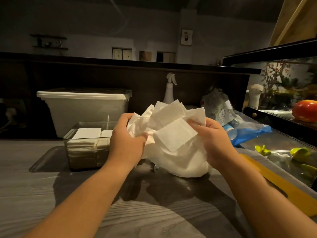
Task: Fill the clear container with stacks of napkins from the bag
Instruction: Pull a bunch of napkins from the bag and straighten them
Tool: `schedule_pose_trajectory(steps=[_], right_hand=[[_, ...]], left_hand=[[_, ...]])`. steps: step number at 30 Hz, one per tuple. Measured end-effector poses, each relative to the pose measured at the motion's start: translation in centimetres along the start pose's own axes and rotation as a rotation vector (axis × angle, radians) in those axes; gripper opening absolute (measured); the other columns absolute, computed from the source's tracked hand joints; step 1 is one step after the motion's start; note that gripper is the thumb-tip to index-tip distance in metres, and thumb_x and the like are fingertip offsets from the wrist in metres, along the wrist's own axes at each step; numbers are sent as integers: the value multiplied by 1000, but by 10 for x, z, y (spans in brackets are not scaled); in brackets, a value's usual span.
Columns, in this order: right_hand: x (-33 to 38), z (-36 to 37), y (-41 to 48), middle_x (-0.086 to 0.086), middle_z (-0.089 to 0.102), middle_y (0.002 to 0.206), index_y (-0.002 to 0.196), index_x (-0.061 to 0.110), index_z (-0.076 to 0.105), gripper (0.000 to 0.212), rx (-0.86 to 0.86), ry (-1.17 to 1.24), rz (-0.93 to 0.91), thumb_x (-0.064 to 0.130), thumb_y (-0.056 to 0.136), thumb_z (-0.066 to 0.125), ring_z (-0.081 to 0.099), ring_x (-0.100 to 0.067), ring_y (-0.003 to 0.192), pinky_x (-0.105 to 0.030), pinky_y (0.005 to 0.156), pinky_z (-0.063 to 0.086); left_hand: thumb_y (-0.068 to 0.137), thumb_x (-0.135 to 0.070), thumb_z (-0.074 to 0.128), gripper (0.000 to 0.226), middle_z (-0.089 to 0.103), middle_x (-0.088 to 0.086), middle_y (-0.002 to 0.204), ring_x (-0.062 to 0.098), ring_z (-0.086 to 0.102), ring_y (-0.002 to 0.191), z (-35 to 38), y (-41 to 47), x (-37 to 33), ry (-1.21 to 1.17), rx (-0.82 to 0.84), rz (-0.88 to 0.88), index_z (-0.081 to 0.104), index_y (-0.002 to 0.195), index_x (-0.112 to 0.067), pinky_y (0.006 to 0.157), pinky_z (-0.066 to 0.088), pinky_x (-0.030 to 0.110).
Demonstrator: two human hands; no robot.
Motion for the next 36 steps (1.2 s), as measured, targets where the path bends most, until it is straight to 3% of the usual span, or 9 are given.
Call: schedule_pose_trajectory(steps=[3,5,9,13,19,22,25,30,36], right_hand=[[6,8,2,3,74,83,85,22,73,14,3,75,87,26,94,63,67,-27,92,-47,85,53],[16,15,6,3,75,86,94,19,71,12,51,96,120,28,95,63,69,-24,90,-42,77,55],[32,40,17,-3,74,95,103,17,71,13,118,28,161,24,97,61,71,-23,86,-35,66,55],[22,64,23,-3,72,103,109,18,69,17,82,-18,214,28,98,62,70,-25,92,-47,88,57],[-11,72,18,0,74,102,115,20,66,24,76,-96,256,32,94,67,73,-22,88,-46,84,60],[-19,68,18,0,75,104,116,20,67,26,65,-86,265,32,94,68,73,-24,91,-49,88,59],[-26,67,16,-1,74,105,117,19,69,26,38,-140,238,33,94,67,72,-24,95,-48,90,58],[-33,63,14,-3,73,106,114,19,68,24,18,-149,262,31,93,68,71,-27,96,-49,90,58],[-32,63,12,-4,73,104,114,15,69,23,30,-151,268,25,94,68,71,-26,92,-38,74,57]], left_hand=[[88,-10,72,45,58,-9,109,19,57,102,-3,2,0,-146,30,-203,49,116,-36,89,54,46],[85,-5,72,46,63,1,110,29,61,103,-5,4,-3,-366,54,-386,56,120,-30,85,56,54],[91,0,61,20,71,9,79,27,65,77,-7,9,-19,-604,147,-556,63,105,-15,57,57,37],[93,-13,60,18,75,10,85,28,68,86,-17,7,-19,-673,256,-533,70,105,-21,75,58,42],[68,-23,53,32,74,14,90,33,62,89,-25,-12,6,-894,412,-557,81,82,-17,83,51,43],[67,-28,57,37,73,14,99,31,65,87,-28,-10,12,-952,547,-551,81,92,-17,74,53,37],[54,-14,70,53,73,13,102,28,71,88,-28,-11,13,-927,694,-497,78,106,-19,70,58,34],[59,8,74,81,74,8,104,28,70,94,-21,-17,13,-667,619,-421,58,131,-28,72,60,35],[91,-26,55,30,75,13,95,28,69,89,-17,-18,18,-687,397,-565,70,116,-18,80,57,43]])
Point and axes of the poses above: each hand's wrist, its own y-axis towards the middle knuckle, its own z-axis out of the palm, x = y × z, the point moved 3 cm from there along y, towards the middle knuckle
